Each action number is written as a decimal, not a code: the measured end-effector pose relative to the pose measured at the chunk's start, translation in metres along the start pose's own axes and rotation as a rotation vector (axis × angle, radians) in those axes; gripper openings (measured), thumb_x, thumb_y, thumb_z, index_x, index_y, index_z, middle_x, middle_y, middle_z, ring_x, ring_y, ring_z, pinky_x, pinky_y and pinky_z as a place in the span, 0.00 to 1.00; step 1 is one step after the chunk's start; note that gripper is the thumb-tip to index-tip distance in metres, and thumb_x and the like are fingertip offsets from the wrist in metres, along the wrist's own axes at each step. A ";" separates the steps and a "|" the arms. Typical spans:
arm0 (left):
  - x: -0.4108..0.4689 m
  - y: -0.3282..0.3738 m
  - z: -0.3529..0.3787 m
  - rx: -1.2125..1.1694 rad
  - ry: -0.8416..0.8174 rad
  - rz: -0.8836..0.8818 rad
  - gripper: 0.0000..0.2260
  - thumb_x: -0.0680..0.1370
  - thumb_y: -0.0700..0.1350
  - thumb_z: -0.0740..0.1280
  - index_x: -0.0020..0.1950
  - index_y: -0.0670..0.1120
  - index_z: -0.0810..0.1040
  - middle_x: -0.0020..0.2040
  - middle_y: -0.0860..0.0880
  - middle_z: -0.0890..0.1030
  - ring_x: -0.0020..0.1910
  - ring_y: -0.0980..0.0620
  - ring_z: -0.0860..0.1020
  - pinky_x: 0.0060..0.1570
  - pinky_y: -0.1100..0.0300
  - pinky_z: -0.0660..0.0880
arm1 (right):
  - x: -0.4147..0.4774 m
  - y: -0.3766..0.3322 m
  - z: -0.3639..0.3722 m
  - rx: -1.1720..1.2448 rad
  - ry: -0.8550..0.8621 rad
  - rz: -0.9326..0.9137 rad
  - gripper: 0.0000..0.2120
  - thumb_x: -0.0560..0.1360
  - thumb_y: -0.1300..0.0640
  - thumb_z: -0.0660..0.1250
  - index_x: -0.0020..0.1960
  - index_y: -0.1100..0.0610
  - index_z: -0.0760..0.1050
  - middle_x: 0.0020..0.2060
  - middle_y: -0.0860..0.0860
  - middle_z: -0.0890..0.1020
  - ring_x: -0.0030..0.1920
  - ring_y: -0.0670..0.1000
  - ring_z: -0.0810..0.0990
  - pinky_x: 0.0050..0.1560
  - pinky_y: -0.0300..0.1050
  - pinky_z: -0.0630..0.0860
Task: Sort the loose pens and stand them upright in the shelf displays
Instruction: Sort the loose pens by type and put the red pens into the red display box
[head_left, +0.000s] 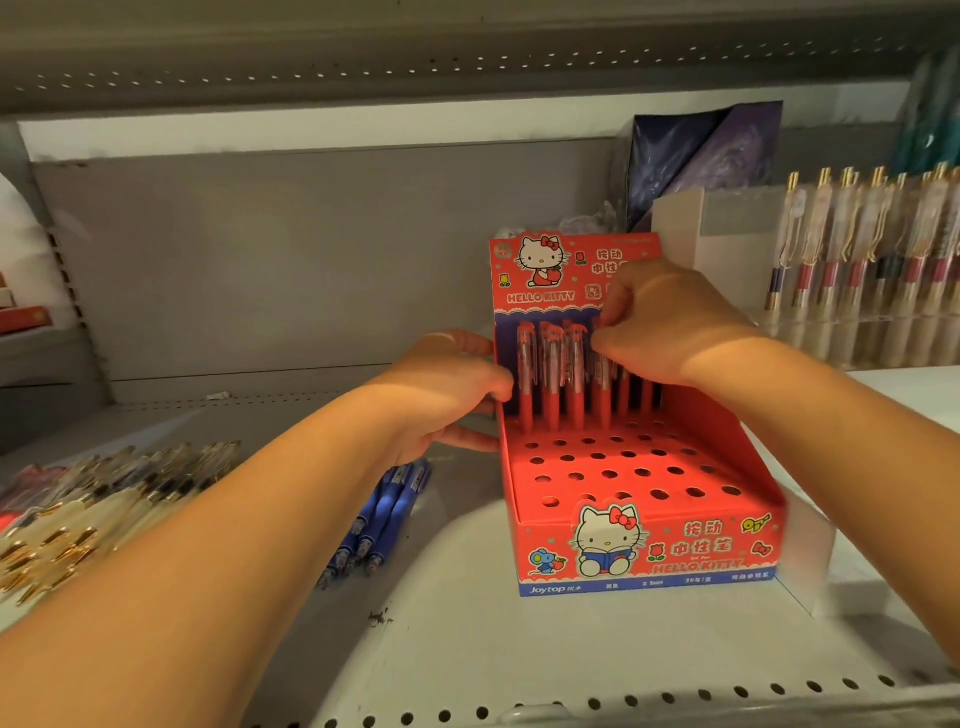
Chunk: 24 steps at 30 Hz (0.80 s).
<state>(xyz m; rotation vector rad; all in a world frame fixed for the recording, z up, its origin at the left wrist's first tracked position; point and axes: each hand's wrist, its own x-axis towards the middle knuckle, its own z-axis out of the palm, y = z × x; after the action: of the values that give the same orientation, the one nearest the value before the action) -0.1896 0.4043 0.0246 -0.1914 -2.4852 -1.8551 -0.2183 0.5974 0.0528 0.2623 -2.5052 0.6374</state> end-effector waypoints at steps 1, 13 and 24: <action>0.000 0.000 0.000 0.004 0.011 0.002 0.13 0.75 0.33 0.64 0.55 0.47 0.76 0.36 0.50 0.85 0.36 0.53 0.84 0.34 0.53 0.82 | 0.000 0.000 0.001 -0.015 0.017 -0.007 0.04 0.71 0.56 0.70 0.44 0.54 0.76 0.48 0.51 0.80 0.46 0.54 0.77 0.45 0.41 0.71; -0.056 0.012 -0.033 0.184 0.301 0.098 0.08 0.77 0.40 0.68 0.51 0.52 0.78 0.53 0.45 0.83 0.55 0.44 0.81 0.58 0.46 0.78 | -0.027 -0.036 0.011 0.455 -0.042 -0.224 0.15 0.72 0.54 0.70 0.58 0.43 0.79 0.55 0.41 0.82 0.53 0.45 0.80 0.54 0.39 0.73; -0.171 -0.044 -0.154 0.284 0.405 0.106 0.10 0.77 0.39 0.69 0.59 0.45 0.78 0.56 0.47 0.82 0.47 0.52 0.79 0.46 0.59 0.75 | -0.104 -0.138 0.049 0.555 -0.475 -0.343 0.14 0.75 0.62 0.70 0.60 0.55 0.78 0.56 0.48 0.82 0.55 0.42 0.80 0.56 0.30 0.72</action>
<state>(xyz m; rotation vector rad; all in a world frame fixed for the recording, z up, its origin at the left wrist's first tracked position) -0.0323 0.2310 0.0094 0.0560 -2.3589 -1.3219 -0.1108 0.4589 0.0127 1.1351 -2.5541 1.2237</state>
